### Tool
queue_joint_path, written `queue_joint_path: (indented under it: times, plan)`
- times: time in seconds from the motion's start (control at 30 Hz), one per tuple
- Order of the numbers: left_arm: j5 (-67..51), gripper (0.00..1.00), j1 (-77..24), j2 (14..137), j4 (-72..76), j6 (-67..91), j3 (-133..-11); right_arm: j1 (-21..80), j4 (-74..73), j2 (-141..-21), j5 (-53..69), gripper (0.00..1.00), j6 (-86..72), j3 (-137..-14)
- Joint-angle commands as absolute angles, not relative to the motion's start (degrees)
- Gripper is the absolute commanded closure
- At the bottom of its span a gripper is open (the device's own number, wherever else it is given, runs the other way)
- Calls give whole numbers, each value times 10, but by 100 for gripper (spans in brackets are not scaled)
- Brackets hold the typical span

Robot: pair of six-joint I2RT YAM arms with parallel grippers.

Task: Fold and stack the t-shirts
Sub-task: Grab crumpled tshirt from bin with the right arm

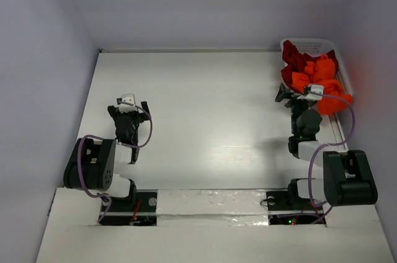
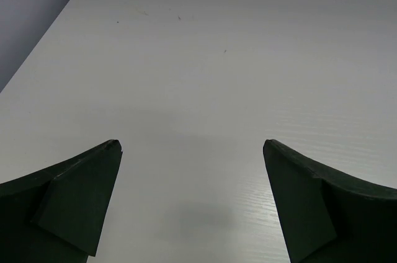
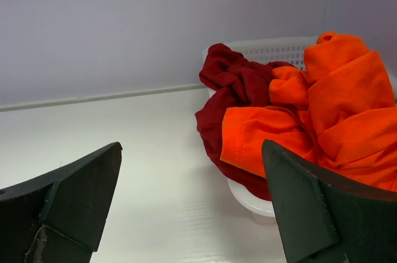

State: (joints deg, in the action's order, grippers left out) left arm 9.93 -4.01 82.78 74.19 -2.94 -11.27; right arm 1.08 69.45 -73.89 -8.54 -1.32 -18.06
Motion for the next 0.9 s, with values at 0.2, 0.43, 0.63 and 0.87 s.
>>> queue_joint_path:
  times: [0.2, 0.43, 0.63, 0.87]
  plan:
    - [101, 1, -37, 826, 875, -25, -128, 8, 722, -737, -87, 0, -8, -198]
    - [101, 1, -37, 827, 879, -26, -127, 8, 723, -737, -87, 0, -8, -198]
    - [100, 1, -37, 828, 877, -26, -128, 8, 723, -736, -87, 0, -9, -198]
    - [102, 1, -37, 825, 869, -26, -129, 8, 725, -737, -84, 0, -9, -200]
